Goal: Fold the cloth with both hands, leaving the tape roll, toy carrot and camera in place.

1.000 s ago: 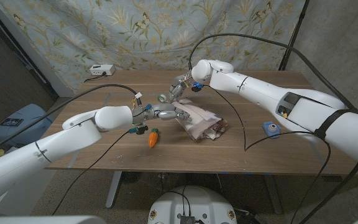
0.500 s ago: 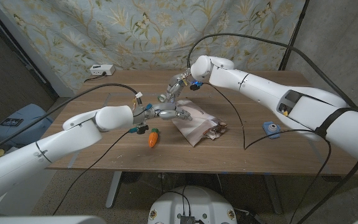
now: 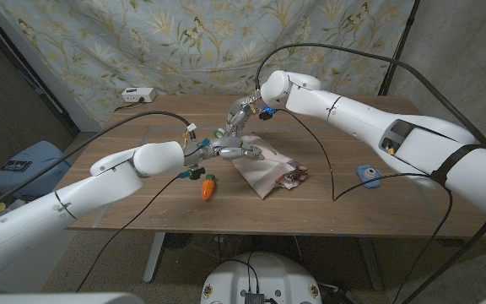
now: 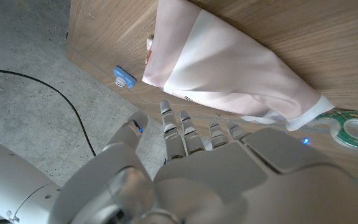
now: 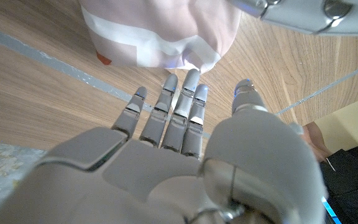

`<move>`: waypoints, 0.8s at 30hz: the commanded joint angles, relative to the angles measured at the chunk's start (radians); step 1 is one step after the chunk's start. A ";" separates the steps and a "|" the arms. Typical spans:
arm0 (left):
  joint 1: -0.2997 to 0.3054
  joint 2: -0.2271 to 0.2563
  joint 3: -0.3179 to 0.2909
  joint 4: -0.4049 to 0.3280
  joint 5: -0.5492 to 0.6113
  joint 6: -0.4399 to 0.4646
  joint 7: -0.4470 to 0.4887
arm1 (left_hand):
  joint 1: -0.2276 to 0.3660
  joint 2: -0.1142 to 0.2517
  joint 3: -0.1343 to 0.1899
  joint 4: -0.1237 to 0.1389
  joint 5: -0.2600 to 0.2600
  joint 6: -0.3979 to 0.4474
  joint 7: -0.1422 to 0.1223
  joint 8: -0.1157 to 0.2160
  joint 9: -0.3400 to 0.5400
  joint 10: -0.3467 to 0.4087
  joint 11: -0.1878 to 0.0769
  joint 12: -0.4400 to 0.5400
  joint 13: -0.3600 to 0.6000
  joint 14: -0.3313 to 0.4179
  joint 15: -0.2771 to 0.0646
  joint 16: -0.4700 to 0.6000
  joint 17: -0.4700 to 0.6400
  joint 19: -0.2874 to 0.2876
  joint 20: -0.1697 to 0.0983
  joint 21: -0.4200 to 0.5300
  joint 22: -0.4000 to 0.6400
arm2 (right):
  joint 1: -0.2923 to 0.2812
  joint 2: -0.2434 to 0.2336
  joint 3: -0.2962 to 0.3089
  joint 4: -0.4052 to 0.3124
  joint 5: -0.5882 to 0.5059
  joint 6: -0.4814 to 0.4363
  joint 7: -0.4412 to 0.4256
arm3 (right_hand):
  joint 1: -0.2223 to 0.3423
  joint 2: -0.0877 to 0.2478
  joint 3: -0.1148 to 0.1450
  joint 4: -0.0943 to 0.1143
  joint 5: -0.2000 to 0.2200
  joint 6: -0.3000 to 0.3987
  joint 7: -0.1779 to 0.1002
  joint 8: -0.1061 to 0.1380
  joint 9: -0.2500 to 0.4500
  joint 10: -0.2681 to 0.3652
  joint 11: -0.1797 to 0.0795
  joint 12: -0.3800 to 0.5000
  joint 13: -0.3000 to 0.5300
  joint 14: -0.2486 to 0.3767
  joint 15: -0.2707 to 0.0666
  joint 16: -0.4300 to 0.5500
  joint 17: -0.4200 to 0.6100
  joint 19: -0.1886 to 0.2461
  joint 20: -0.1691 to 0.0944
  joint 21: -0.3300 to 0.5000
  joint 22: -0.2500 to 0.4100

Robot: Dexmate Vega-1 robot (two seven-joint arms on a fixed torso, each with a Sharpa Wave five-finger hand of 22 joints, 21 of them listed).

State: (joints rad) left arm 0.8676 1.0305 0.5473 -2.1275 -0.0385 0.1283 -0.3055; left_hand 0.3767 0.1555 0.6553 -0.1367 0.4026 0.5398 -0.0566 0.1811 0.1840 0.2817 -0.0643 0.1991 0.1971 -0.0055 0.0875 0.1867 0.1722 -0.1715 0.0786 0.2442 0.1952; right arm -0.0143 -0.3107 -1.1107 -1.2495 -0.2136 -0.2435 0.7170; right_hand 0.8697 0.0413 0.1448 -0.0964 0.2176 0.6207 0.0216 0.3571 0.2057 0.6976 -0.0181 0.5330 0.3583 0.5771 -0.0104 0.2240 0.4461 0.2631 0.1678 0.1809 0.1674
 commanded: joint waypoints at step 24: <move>-0.024 -0.034 0.076 0.105 0.046 -0.008 -0.097 | -0.030 0.004 -0.019 0.035 -0.015 -0.017 0.013 0.001 0.004 0.011 0.005 0.008 0.002 0.007 0.007 0.004 0.010 -0.029 0.001 0.004 0.004 | -0.063 -0.039 0.050 -0.016 0.035 -0.053 -0.126 | -0.013 0.027 -0.003 -0.006 0.002 -0.072 0.007 -0.064 -0.005 -0.127 0.034 -0.080 -0.028 -0.088 0.038 -0.013 -0.010 -0.024 -0.001 0.005 0.004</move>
State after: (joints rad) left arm 0.8487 1.0142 0.5985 -2.0766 0.0095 0.1204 -0.3827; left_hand 0.3663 0.1551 0.6390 -0.1204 0.3947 0.5231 -0.0483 0.1812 0.1840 0.2857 -0.0605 0.2013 0.1980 -0.0034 0.0895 0.1867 0.1749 -0.1715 0.0785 0.2441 0.1953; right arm -0.0506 -0.3376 -1.0836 -1.2605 -0.1969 -0.2845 0.6391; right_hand 0.8527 0.0583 0.1421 -0.0992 0.2194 0.5596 0.0219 0.2994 0.1998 0.5840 0.0124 0.4614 0.3311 0.4965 0.0240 0.2091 0.4357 0.2453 0.1680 0.1809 0.1702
